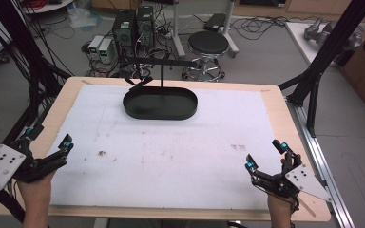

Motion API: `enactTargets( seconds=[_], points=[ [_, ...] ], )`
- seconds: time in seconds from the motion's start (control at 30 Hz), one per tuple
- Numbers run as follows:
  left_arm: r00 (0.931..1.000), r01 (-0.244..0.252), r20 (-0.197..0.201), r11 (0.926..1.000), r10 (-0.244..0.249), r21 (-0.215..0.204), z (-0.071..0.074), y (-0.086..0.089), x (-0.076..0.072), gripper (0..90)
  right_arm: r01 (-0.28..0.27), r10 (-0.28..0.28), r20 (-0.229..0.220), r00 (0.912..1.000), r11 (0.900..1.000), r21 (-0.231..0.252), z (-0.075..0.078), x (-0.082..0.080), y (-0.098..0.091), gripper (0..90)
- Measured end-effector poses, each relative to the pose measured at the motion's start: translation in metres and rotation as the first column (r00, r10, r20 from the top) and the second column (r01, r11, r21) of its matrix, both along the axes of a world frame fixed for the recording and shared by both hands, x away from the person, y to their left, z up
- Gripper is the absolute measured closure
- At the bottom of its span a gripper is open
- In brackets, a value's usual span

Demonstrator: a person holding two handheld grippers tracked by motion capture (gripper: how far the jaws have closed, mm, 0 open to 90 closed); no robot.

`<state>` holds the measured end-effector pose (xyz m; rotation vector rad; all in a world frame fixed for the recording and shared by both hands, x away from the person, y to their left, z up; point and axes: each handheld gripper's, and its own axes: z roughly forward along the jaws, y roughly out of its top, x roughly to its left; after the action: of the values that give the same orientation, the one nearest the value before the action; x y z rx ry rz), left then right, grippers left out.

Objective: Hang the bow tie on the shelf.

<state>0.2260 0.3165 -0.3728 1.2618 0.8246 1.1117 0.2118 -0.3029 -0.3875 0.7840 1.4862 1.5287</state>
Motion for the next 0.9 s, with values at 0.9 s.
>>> enactTargets(
  seconds=[0.9],
  points=[
    [0.9895,0.090,-0.110,0.9955,-0.093,-0.029,-0.019,-0.005,0.006,13.3,0.008,-0.006,-0.065,0.9979,0.9996,0.028,-0.014,0.001,-0.002,9.3]
  ],
)
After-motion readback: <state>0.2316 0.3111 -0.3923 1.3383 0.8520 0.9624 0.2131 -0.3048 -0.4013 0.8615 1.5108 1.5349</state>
